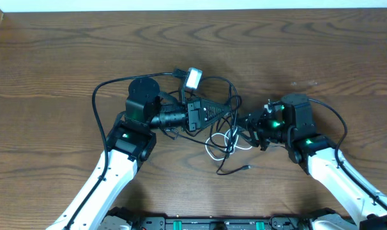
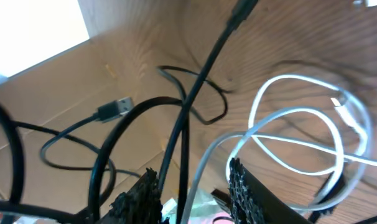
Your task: Untangle cables
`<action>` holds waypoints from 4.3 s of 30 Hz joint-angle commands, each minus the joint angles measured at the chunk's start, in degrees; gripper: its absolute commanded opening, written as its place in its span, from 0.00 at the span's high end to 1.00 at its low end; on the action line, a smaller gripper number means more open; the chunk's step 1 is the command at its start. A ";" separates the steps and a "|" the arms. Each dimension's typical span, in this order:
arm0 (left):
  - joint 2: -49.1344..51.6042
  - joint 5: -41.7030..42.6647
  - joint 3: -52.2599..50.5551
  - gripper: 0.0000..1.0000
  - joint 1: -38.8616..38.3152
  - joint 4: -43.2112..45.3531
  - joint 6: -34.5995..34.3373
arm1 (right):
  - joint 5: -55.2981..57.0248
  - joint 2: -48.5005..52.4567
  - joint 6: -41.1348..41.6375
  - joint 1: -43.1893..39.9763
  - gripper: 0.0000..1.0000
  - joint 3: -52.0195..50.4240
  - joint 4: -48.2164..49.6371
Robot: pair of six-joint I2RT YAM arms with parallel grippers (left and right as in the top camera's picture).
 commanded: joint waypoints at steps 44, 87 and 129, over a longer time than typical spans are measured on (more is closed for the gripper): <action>21.18 -56.00 0.79 0.91 0.15 -47.43 -2.56 | 22.12 -42.97 -26.71 -46.25 0.98 -0.07 0.31; 22.73 -45.05 0.79 0.87 31.80 -37.00 -11.21 | 41.24 -42.95 -31.93 -45.86 0.97 -0.07 -26.62; 22.73 -20.50 0.79 0.92 3.54 -31.54 17.66 | 13.94 -0.57 -5.07 -1.49 0.62 -0.46 -9.42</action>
